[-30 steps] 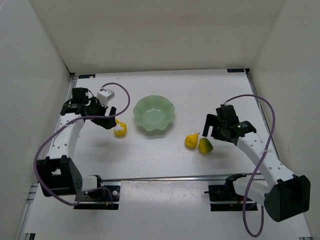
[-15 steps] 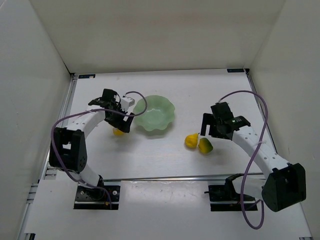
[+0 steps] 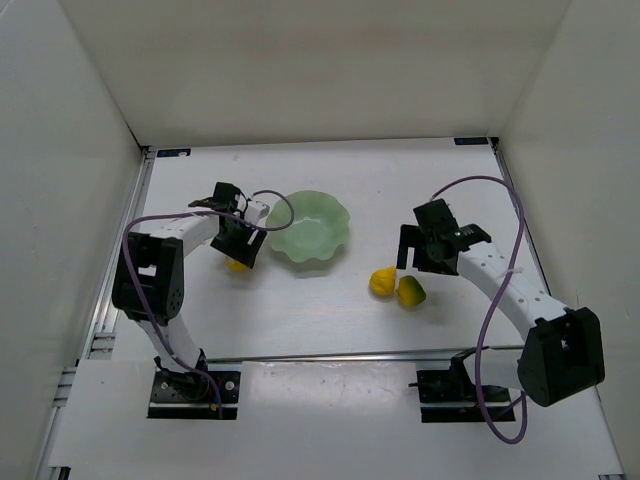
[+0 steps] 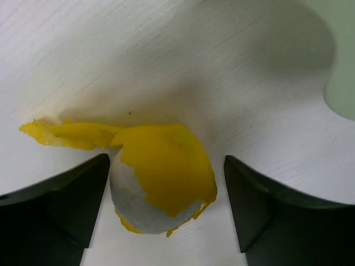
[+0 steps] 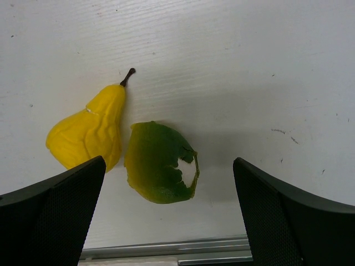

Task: Place and organize the fake fruits in the fruit bowl

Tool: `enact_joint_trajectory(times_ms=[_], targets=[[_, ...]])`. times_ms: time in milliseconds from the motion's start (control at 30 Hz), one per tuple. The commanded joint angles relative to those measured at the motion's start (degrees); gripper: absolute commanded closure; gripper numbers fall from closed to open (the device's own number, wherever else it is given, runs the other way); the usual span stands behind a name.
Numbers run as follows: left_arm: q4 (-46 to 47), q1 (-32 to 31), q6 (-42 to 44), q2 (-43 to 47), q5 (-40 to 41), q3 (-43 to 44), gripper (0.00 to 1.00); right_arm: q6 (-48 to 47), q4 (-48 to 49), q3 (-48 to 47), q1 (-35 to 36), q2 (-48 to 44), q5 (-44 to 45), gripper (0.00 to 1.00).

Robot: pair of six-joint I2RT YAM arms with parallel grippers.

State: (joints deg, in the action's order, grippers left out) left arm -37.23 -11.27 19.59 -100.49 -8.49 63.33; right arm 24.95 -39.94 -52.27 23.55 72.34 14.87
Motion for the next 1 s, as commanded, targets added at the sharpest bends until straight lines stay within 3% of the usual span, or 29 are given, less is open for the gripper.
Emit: enact_joint_trajectory(times_ms=[0,167,267,300,367,533,667,767,833,967], targets=[[1.2,-0.2,-0.3,2.2,0.4,0.8,0.19,-1.2,0.2,-3.2,0.3,0.3,0.9,0.00],[-0.5,-0.2,0.4,8.8,-0.7,0.1,0.50,-1.2,0.2,-4.2,0.3,0.4,1.4,0.00],[-5.0,-0.8,1.0,11.1,-1.3,2.6,0.61,-1.2,0.2,-4.2,0.3,0.9,0.3,0.00],[-6.4,-0.8,1.0,11.1,-1.8,4.8,0.71,-1.2,0.2,-4.2,0.3,0.9,0.3,0.00],[-10.2,-1.6,1.0,11.1,-1.8,7.5,0.72,-1.2,0.2,-4.2,0.3,0.9,-0.2,0.00],[-10.8,-7.8,1.5,11.3,-3.9,17.3,0.64,-4.3,-0.3,-2.9,0.3,0.2,-5.5,0.00],[-10.8,-13.7,0.1,1.4,-5.2,27.2,0.59,-4.3,-0.3,-0.6,0.3,1.0,-9.4,0.00],[-10.8,-16.9,-1.1,-4.8,-5.9,34.7,0.49,-1.2,-0.3,0.8,0.3,2.1,-7.9,0.00],[-11.3,-19.0,-1.1,-9.5,-4.3,38.5,0.35,-0.2,-0.3,1.6,0.3,2.1,-7.9,0.00],[-11.9,-20.0,-1.1,-11.7,-3.7,39.1,0.20,0.9,-0.3,3.0,0.3,2.1,-8.5,0.00]])
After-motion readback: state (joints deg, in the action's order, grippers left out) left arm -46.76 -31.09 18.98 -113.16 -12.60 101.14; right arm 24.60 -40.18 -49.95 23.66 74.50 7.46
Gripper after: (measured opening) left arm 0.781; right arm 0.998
